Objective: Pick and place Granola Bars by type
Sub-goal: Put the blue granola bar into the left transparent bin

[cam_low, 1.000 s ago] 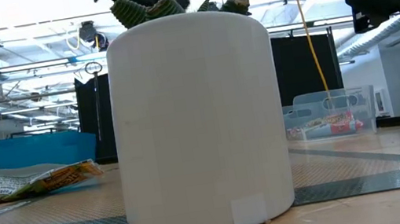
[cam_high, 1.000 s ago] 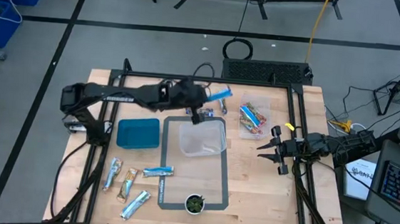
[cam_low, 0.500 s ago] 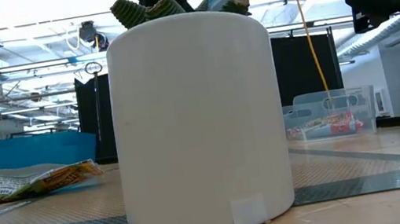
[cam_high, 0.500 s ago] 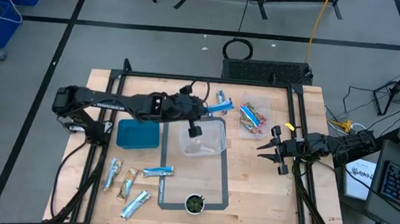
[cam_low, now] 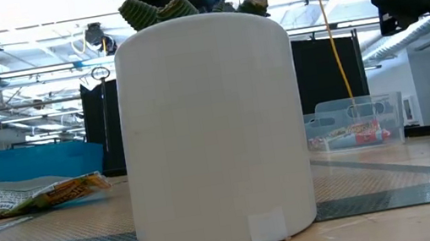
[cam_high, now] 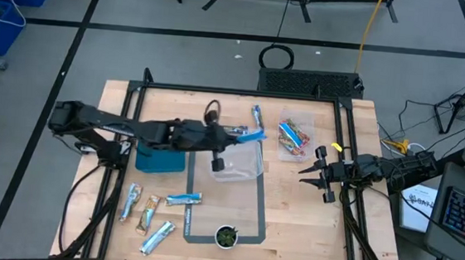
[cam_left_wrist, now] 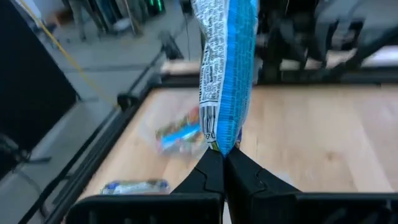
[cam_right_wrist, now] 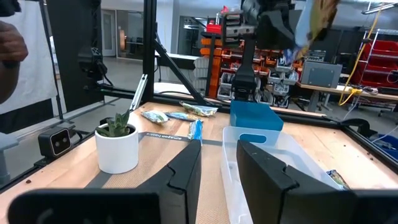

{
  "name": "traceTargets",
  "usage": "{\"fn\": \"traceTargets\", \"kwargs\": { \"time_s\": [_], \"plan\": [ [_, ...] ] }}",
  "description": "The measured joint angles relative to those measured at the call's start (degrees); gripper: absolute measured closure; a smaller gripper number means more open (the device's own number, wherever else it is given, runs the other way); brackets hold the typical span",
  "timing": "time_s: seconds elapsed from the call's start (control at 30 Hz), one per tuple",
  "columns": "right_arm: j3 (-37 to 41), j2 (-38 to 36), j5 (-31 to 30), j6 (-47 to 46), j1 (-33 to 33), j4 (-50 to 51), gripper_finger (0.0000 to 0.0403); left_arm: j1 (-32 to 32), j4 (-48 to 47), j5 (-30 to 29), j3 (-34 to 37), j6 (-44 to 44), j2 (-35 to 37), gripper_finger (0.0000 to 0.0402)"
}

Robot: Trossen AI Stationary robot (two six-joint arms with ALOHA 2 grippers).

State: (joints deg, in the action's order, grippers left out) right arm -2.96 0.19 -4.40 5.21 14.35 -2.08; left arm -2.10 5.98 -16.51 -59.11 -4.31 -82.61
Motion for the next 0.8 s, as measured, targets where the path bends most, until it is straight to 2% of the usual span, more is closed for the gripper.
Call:
{"fn": "traceTargets", "kwargs": {
  "time_s": [0.17, 0.37, 0.53, 0.8],
  "plan": [
    [0.0, 0.51, 0.0, 0.0, 0.02, -0.3, 0.0305, -1.25, 10.87, 0.86, 10.49, 1.5, 7.49, 0.0401],
    [-0.02, 1.3, -0.05, 0.0, 0.01, -0.54, 0.0307, -2.53, 18.22, 2.14, 20.11, 3.03, 14.35, 0.0401],
    [-0.02, 1.29, -0.04, 0.0, 0.02, -0.58, 0.0308, -5.53, 19.89, 1.28, 24.9, 3.37, 17.53, 0.0401],
    [-0.02, 1.68, -0.07, 0.0, 0.0, -0.88, 0.0307, -11.41, 21.37, -0.31, 26.54, 3.49, 19.02, 0.0401]
  ]
}}
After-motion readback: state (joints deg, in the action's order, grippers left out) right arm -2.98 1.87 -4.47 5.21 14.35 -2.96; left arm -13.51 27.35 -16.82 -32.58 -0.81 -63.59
